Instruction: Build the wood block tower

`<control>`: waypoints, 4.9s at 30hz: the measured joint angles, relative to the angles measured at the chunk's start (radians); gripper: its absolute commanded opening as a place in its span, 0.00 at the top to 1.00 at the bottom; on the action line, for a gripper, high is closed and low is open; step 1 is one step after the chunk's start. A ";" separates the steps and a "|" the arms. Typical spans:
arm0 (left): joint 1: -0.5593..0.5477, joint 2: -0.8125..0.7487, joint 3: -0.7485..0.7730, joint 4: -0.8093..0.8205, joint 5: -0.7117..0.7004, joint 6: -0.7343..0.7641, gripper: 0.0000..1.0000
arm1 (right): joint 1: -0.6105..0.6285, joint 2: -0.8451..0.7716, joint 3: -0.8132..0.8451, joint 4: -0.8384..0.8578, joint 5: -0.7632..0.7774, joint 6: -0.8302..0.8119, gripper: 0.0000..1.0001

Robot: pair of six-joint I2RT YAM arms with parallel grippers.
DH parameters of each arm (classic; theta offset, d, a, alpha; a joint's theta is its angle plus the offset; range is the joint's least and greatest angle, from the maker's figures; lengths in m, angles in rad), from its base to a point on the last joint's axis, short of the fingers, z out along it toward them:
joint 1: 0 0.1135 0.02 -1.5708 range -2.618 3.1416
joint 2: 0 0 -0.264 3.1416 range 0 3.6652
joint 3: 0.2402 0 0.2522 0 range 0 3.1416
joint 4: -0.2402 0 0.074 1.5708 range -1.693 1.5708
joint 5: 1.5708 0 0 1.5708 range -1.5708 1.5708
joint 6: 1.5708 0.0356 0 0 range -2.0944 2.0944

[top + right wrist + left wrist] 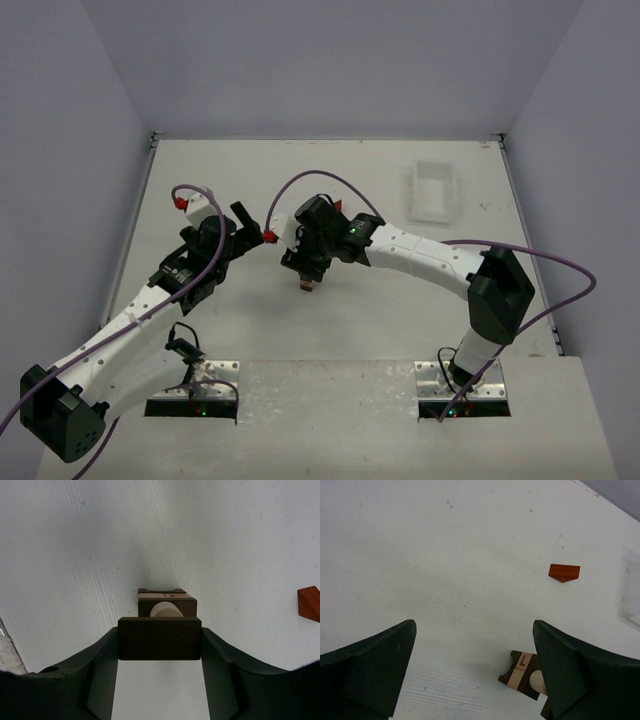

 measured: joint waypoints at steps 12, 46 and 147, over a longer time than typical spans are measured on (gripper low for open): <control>0.000 0.000 0.000 0.000 0.000 0.000 0.00 | 0.000 0.013 0.000 0.015 0.000 -0.006 0.42; 0.000 -0.007 0.000 0.000 0.000 0.000 0.00 | -0.013 0.013 -0.031 0.069 0.026 0.041 0.38; 0.000 0.014 -0.010 0.002 0.068 0.001 0.00 | -0.476 0.508 0.286 0.244 0.086 0.642 0.67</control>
